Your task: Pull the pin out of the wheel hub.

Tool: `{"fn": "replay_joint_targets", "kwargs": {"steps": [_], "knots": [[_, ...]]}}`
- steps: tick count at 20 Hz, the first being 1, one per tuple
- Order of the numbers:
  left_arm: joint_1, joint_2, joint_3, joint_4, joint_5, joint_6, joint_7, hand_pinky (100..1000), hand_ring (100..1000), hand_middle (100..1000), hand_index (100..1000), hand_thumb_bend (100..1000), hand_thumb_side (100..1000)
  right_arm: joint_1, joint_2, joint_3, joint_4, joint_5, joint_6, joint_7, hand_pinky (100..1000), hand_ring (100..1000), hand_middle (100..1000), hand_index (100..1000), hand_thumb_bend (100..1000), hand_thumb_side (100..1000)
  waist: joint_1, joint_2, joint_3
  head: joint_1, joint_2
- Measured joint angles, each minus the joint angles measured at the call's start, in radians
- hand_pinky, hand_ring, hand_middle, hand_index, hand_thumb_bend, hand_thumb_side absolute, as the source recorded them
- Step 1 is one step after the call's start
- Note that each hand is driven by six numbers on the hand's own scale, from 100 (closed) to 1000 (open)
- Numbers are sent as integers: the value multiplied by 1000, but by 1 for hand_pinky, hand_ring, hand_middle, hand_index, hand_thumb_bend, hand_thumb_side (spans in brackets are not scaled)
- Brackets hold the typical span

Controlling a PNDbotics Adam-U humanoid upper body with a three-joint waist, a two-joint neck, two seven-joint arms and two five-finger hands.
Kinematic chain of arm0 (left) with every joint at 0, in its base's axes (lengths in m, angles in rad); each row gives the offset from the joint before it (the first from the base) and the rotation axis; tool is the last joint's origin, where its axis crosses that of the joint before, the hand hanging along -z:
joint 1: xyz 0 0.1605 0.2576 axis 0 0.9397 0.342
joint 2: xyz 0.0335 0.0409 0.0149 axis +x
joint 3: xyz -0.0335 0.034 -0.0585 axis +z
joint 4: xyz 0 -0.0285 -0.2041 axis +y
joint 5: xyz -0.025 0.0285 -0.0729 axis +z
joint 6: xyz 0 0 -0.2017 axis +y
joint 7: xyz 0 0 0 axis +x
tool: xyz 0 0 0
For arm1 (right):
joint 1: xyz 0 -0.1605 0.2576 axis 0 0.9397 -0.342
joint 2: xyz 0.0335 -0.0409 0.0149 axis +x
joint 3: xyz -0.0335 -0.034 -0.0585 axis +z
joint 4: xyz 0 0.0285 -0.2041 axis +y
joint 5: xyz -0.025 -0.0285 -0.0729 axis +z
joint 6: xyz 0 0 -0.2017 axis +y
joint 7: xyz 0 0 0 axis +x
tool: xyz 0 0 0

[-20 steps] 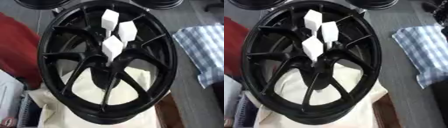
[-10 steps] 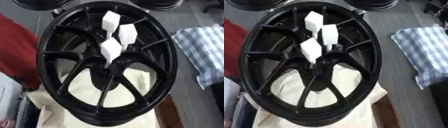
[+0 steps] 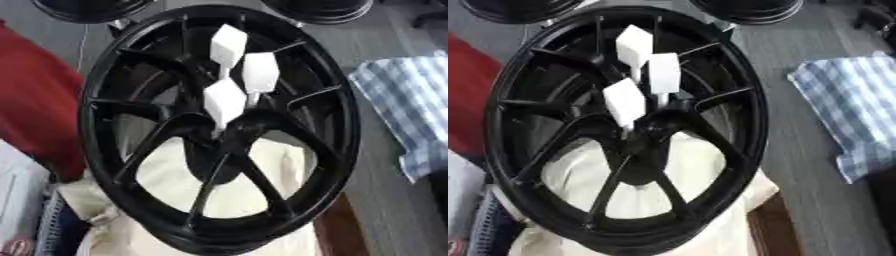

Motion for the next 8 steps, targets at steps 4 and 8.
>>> {"fn": "replay_joint_targets", "kwargs": {"steps": [4,8], "knots": [[-76,-77,12,-101,64,-59,64,730,590,631,749,100,555,-1,0,0,0,1,-1,0,989,1000,862,874,100,593,-3,0,2,10,3],[-88,-176,-30,-203,128,-122,127,728,587,624,755,100,564,-16,0,11,0,9,-3,9,989,1000,864,875,100,596,-9,4,-1,22,3]]}}
